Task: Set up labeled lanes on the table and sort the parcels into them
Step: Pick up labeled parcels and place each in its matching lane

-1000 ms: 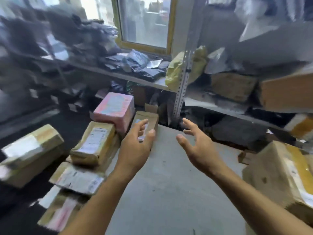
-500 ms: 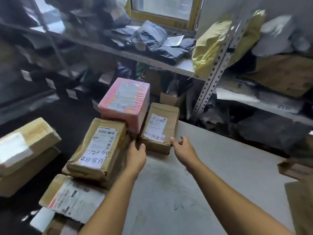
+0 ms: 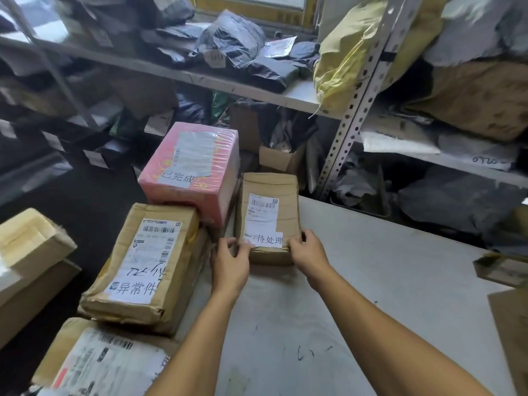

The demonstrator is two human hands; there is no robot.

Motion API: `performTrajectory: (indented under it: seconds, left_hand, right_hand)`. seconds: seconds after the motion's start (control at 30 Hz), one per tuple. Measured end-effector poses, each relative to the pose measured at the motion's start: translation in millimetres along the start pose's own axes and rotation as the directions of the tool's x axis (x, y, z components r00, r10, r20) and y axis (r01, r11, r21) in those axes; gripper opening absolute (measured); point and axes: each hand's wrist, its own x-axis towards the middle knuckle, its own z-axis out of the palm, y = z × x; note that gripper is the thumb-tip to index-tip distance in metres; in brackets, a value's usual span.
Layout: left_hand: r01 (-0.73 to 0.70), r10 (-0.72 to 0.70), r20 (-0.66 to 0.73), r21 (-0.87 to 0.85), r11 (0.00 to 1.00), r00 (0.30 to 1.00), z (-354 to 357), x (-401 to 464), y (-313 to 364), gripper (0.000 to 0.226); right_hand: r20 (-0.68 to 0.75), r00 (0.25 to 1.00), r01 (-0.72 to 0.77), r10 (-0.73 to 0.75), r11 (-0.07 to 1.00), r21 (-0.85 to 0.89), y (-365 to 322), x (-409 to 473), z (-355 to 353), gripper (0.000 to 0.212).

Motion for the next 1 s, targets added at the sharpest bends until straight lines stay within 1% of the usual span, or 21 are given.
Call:
performTrajectory:
  seconds: [0.07, 0.17, 0.2, 0.27, 0.33, 0.37, 0.43, 0.53, 0.6, 0.77, 1.0]
  left_hand:
    - [0.004, -0.006, 0.052, 0.031, 1.000, 0.999, -1.0, -10.9, -5.7, 0.026]
    - [0.030, -0.038, 0.144, 0.059, 0.998, 0.989, -3.0, -16.4, -8.8, 0.038]
    - [0.044, -0.055, 0.195, 0.063, 0.997, 0.979, -2.2, -16.8, -7.8, 0.047]
    - [0.055, -0.076, 0.295, 0.081, 0.995, 0.952, 3.8, -20.2, -7.3, 0.074]
    - [0.044, -0.057, 0.367, 0.044, 0.998, 0.929, 12.6, -29.2, -8.6, 0.083]
    - [0.051, -0.045, 0.390, -0.005, 0.999, 0.920, 17.1, -33.5, -9.9, 0.083]
    - [0.075, -0.043, 0.399, -0.065, 0.995, 0.916, 22.4, -40.5, -12.1, 0.075]
    - [0.065, -0.026, 0.436, -0.075, 0.995, 0.900, 24.7, -55.4, -7.0, 0.052]
    - [0.054, -0.014, 0.464, -0.073, 0.996, 0.886, 26.1, -72.7, 2.4, 0.043]
    - [-0.014, 0.031, 0.489, -0.038, 0.999, 0.872, 35.6, -133.8, 36.7, 0.040]
    - [-0.149, 0.116, 0.518, 0.023, 0.989, 0.848, 53.2, -237.6, 89.5, 0.040]
  right_hand:
    - [-0.030, 0.999, -0.040, 0.040, 0.999, 0.002, 15.0, -9.1, -14.2, 0.024]
    - [-0.021, 0.995, -0.094, 0.095, 0.993, 0.072, 38.1, -23.1, -35.8, 0.017]
    - [0.002, 0.994, -0.112, 0.112, 0.988, 0.107, 42.8, -26.8, -40.9, 0.020]
    - [0.083, 0.990, -0.130, 0.118, 0.977, 0.169, 49.5, -32.4, -45.2, 0.031]
    - [0.158, 0.985, -0.105, 0.075, 0.976, 0.193, 53.1, -37.8, -43.1, 0.034]
    - [0.177, 0.982, -0.095, 0.060, 0.975, 0.200, 54.1, -40.3, -41.8, 0.033]
    - [0.180, 0.981, -0.109, 0.069, 0.968, 0.226, 54.1, -46.2, -43.3, 0.032]
    - [0.164, 0.981, -0.146, 0.105, 0.955, 0.259, 51.5, -60.3, -59.1, 0.028]
    - [0.151, 0.982, -0.157, 0.117, 0.943, 0.294, 50.8, -74.3, -75.6, 0.024]
    - [0.097, 0.993, -0.101, 0.073, 0.940, 0.326, 52.7, -121.8, -133.9, 0.019]
    - [0.016, 0.999, -0.043, 0.039, 0.935, 0.351, 61.2, -200.8, -223.7, 0.020]
